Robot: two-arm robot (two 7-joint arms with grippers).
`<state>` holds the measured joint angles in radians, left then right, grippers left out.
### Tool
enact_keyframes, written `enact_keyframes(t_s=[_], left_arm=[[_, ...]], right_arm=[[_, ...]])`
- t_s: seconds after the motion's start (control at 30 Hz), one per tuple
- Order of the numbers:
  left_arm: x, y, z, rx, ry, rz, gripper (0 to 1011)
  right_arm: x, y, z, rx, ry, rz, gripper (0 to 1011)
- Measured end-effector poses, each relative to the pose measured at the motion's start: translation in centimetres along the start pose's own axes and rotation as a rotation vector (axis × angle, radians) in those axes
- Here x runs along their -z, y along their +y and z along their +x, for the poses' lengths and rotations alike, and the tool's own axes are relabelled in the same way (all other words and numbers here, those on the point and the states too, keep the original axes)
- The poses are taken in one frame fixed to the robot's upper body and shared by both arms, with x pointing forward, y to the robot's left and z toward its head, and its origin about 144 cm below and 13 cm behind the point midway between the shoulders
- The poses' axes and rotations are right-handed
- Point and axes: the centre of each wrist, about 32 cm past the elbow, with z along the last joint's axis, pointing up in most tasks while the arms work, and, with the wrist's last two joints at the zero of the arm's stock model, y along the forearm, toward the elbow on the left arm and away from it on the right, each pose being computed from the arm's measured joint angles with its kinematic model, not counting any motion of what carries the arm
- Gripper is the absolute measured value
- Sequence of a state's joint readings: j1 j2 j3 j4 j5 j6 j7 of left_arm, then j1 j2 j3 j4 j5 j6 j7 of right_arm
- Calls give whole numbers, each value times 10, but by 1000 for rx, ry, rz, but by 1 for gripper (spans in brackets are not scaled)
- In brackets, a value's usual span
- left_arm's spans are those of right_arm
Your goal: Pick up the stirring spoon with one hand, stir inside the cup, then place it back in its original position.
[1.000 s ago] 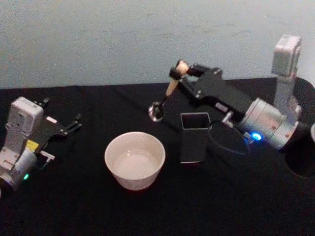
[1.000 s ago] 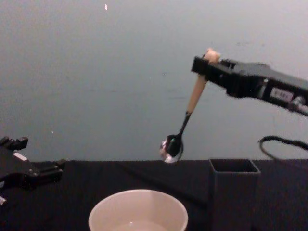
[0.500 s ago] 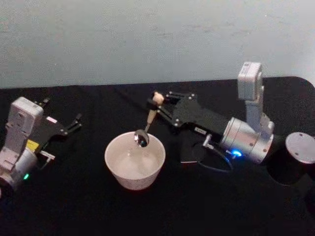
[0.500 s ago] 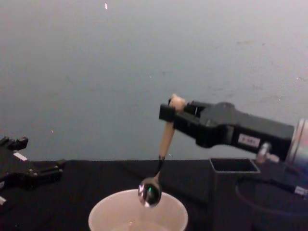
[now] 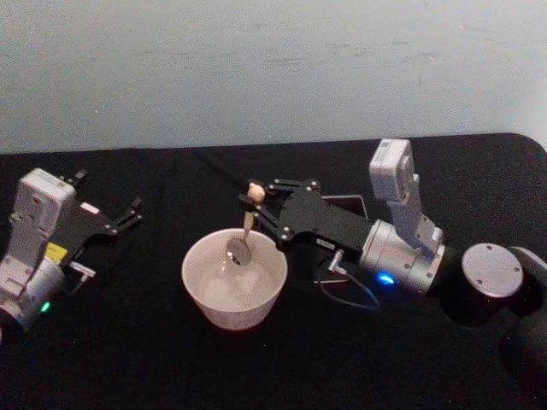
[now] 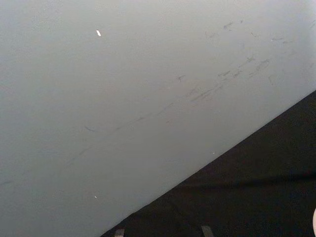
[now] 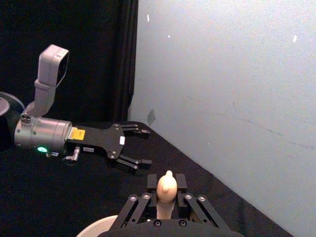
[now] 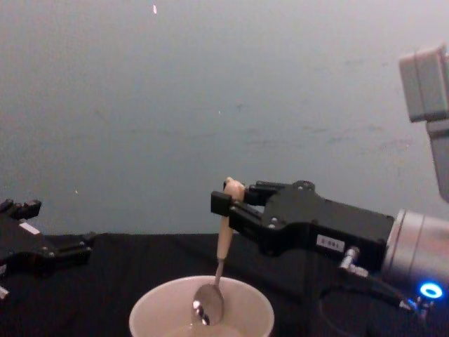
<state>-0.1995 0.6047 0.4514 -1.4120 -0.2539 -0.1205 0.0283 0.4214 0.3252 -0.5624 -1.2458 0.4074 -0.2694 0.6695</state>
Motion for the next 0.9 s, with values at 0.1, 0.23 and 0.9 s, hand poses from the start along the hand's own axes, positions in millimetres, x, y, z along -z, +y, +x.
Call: enact_keyframes(t_s=[0.1,0.23,0.9], left_arm=[[0,0,0,0,0,0,1001],[0,0,0,0,0,0,1001],[0,0,0,0,0,0,1001]], right_arm=[[4,3,-1,4,-7,-2,213],[8,7,-1,7,-16,-3,213],[11,4,-5,-8,-24,-22,213]])
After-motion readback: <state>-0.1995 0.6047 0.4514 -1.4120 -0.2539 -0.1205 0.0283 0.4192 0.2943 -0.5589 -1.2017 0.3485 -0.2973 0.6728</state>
